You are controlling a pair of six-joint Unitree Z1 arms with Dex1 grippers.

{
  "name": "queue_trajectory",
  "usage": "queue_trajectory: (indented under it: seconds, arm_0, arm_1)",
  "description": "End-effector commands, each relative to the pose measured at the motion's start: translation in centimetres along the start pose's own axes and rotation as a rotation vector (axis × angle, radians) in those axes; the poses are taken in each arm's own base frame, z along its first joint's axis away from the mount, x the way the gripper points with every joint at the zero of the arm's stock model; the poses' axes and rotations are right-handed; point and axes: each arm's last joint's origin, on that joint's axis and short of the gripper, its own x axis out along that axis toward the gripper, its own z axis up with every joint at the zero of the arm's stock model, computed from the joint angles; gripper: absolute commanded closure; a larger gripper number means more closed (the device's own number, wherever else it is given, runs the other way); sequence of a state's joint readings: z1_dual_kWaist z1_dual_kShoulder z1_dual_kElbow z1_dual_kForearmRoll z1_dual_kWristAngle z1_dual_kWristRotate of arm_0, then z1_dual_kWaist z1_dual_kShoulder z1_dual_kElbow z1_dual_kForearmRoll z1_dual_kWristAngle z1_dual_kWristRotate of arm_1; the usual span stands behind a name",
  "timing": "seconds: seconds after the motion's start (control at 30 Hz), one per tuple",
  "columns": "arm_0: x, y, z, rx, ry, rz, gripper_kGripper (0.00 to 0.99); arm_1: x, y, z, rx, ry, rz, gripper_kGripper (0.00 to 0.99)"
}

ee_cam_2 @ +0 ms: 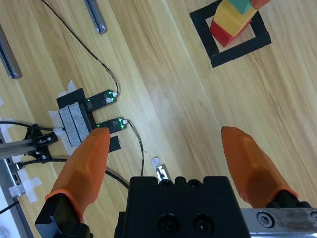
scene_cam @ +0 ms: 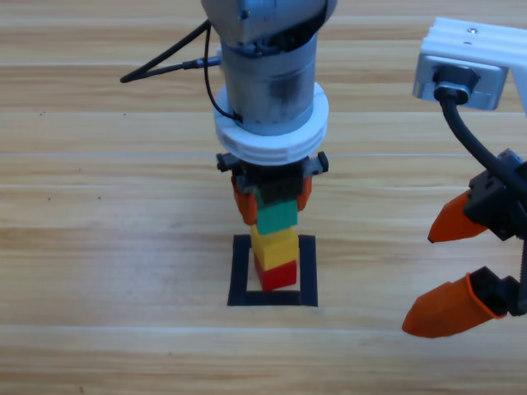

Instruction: Stack the blocks in the rectangular block: red at the bottom, yellow in the middle, green on top

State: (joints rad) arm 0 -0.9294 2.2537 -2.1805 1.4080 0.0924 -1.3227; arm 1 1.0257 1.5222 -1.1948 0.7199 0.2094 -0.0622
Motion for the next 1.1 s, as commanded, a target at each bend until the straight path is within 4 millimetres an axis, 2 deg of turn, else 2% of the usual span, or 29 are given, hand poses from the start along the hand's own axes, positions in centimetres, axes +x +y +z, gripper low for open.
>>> queue_trajectory:
  seconds: [0.03,0.37,1.1]
  arm_0:
    - [2.62,-1.15,-0.83,-0.007,0.023,0.052,0.935]
    - [3.26,-1.72,-0.77,-0.013,0.025,0.051,0.932]
    - [3.28,-0.85,-0.75,-0.007,0.031,0.079,0.932]
  arm_1:
    - [0.40,-0.39,-0.88,0.005,0.025,-0.014,0.002]
    - [0.40,-0.35,-0.87,0.004,0.024,-0.005,0.002]
    - [0.48,-0.30,-0.92,-0.001,0.028,0.008,0.002]
